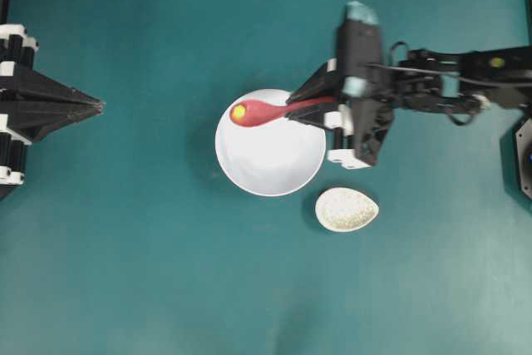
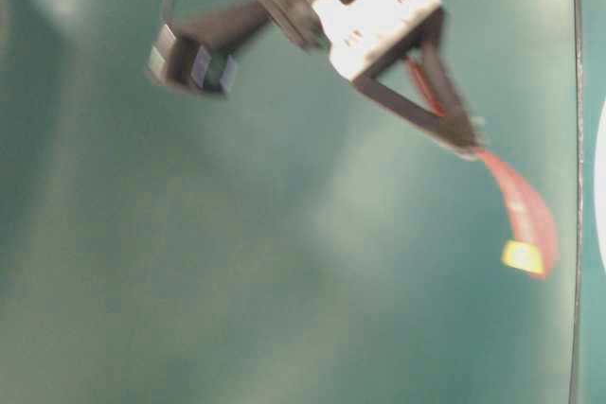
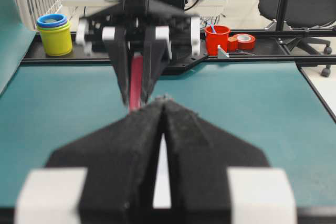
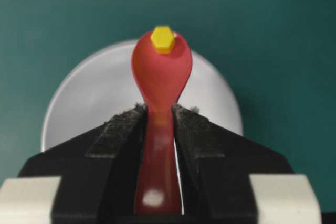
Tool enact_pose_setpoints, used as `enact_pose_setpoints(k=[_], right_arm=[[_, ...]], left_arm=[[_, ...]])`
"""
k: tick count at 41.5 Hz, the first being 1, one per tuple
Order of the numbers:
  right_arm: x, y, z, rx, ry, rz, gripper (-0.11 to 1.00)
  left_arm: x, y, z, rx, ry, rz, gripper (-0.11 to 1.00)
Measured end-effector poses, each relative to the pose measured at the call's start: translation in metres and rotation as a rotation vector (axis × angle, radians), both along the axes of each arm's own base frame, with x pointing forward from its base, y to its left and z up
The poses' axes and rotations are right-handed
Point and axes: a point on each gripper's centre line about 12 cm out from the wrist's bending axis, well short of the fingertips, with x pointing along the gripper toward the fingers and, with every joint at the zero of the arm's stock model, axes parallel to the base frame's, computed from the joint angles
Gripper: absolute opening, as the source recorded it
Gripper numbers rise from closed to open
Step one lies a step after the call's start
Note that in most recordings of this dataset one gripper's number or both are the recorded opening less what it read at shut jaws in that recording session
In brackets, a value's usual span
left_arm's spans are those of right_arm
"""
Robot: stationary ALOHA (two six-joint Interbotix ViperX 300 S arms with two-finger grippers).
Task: Scoop the yellow hexagonal prism block from the bowl with a spoon using the right arm.
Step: 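Raise the spoon with the yellow block out of the bowl, then hold the loaded spoon still above the bowl with the right gripper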
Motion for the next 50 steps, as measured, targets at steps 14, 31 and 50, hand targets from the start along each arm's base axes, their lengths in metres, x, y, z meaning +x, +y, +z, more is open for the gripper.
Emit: enact_pose_setpoints(k=[14,31,50], right_arm=[[-0.043,0.016,0.032,-0.041,-0.249,0.006,0.25],[-0.047,0.017,0.034,-0.055,-0.258,0.012,0.25],[-0.047,0.017,0.035,-0.056,-0.262,0.014,0.24]], left_arm=[[0.000,0.000,0.000,0.000,-0.002,0.000,0.00],[0.000,0.000,0.000,-0.002,-0.002,0.000,0.00],[-0.001,0.000,0.001,0.000,-0.006,0.000,0.00]])
